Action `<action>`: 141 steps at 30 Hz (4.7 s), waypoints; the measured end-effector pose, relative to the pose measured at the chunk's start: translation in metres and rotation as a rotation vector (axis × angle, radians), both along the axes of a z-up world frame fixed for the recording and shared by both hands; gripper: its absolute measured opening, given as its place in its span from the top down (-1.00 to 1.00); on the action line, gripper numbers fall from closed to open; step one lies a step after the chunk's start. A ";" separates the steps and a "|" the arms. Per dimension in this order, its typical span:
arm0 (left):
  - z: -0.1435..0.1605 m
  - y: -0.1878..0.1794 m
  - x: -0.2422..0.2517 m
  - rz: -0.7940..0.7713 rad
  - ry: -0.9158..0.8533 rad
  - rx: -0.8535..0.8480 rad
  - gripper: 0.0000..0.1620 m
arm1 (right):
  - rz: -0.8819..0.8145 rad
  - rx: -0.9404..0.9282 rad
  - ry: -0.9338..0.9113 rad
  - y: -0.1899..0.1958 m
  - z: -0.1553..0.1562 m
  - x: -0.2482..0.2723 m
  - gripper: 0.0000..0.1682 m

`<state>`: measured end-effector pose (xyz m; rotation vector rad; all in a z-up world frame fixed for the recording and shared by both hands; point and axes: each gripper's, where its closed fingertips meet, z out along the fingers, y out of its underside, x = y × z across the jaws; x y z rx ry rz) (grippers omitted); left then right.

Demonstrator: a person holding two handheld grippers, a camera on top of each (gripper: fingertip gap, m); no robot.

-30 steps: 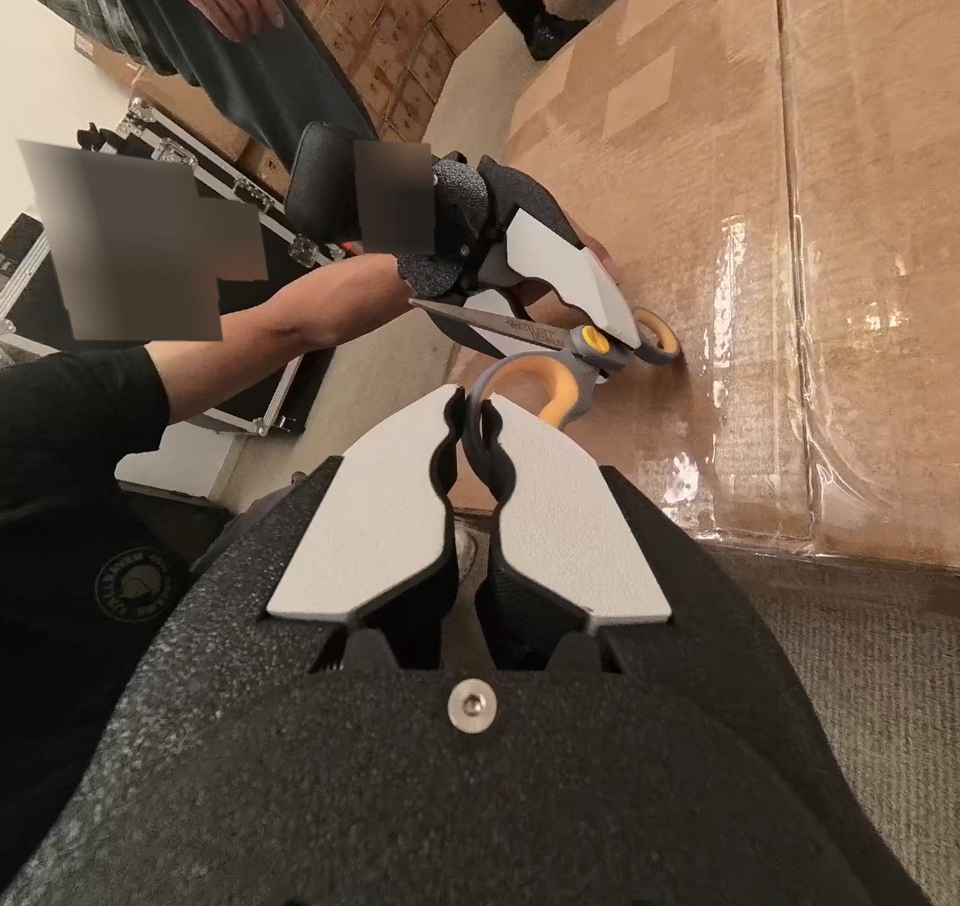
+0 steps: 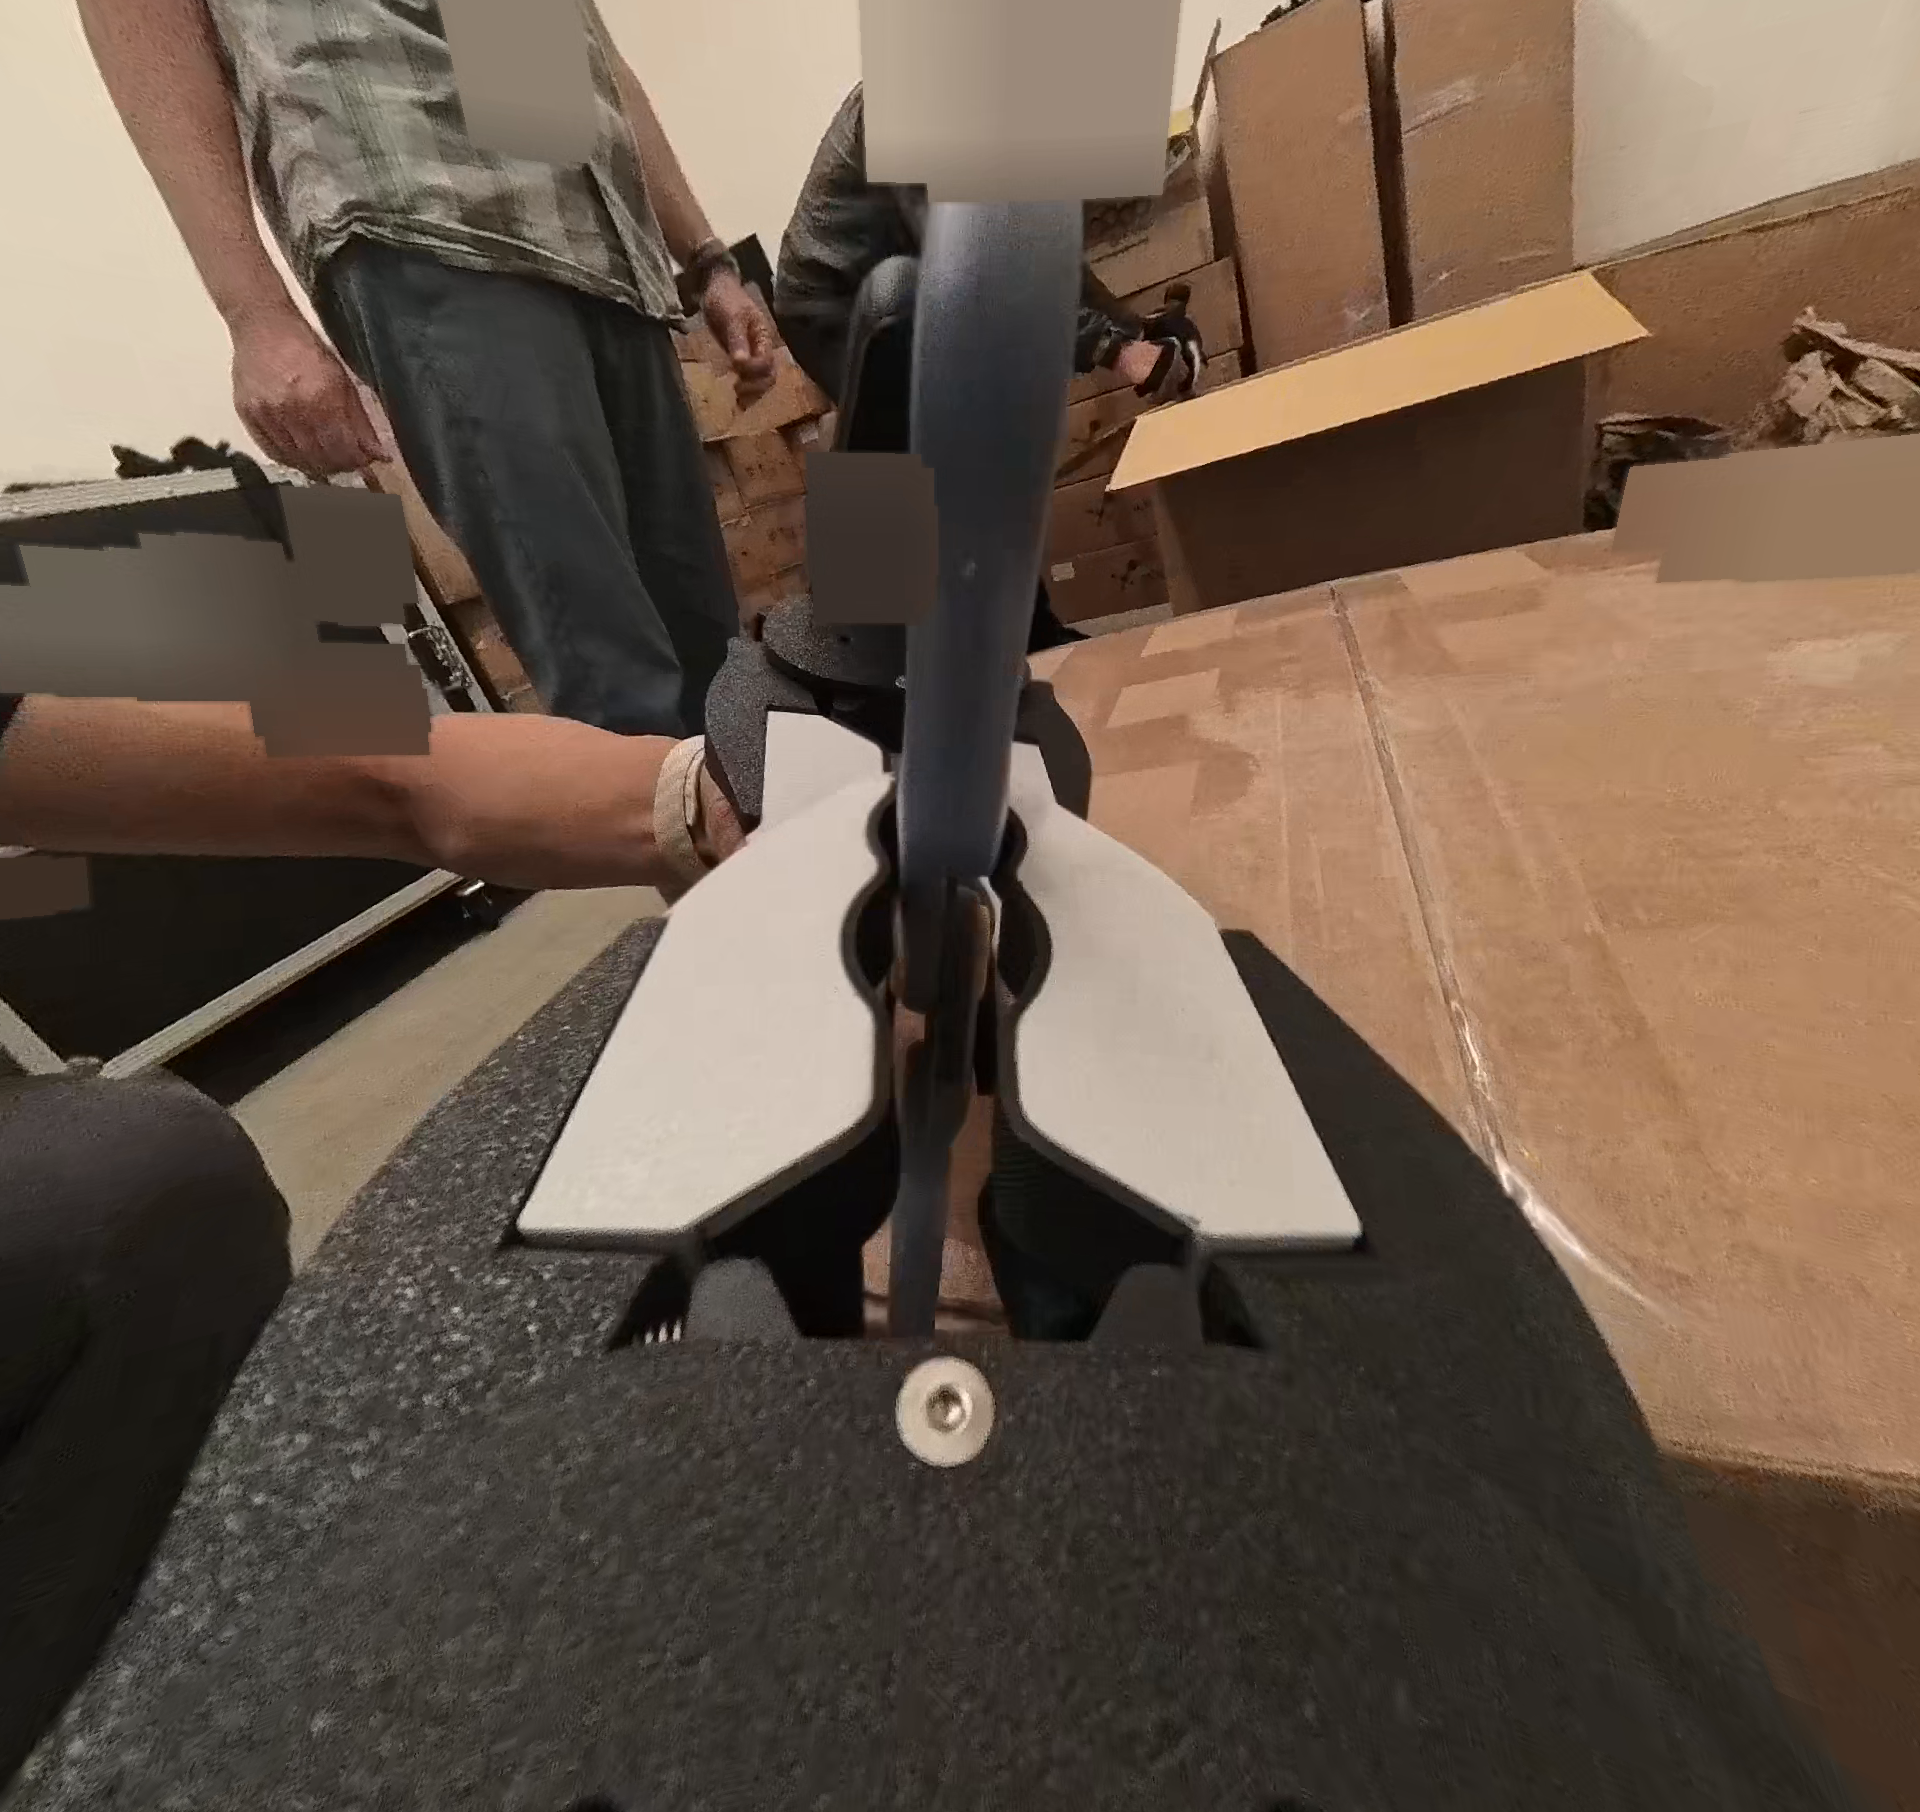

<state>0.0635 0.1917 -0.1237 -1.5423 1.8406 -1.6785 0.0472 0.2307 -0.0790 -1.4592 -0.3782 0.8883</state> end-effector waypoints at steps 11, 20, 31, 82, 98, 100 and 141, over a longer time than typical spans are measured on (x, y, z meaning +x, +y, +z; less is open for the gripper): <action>0.004 0.041 0.016 0.215 -0.050 0.029 0.68 | -0.228 -0.264 0.270 -0.015 -0.019 0.105 0.86; -0.008 0.126 0.002 0.375 0.244 0.592 1.00 | -0.357 -0.843 0.488 -0.034 -0.062 0.160 0.85; -0.050 0.176 0.102 0.328 0.380 0.552 1.00 | -0.423 -1.076 0.598 0.043 -0.105 0.232 0.86; -0.096 0.206 0.173 0.110 0.510 0.810 1.00 | -0.073 -1.195 0.659 0.130 -0.157 0.325 0.86; -0.096 0.205 0.174 0.083 0.524 0.821 1.00 | 0.219 -1.370 0.543 0.119 -0.155 0.328 0.86; -0.096 0.205 0.174 0.087 0.528 0.817 1.00 | 0.204 -1.358 0.569 0.120 -0.154 0.325 0.86; -0.096 0.205 0.174 0.042 0.523 0.792 1.00 | 0.090 -1.328 0.614 0.102 -0.156 0.286 0.86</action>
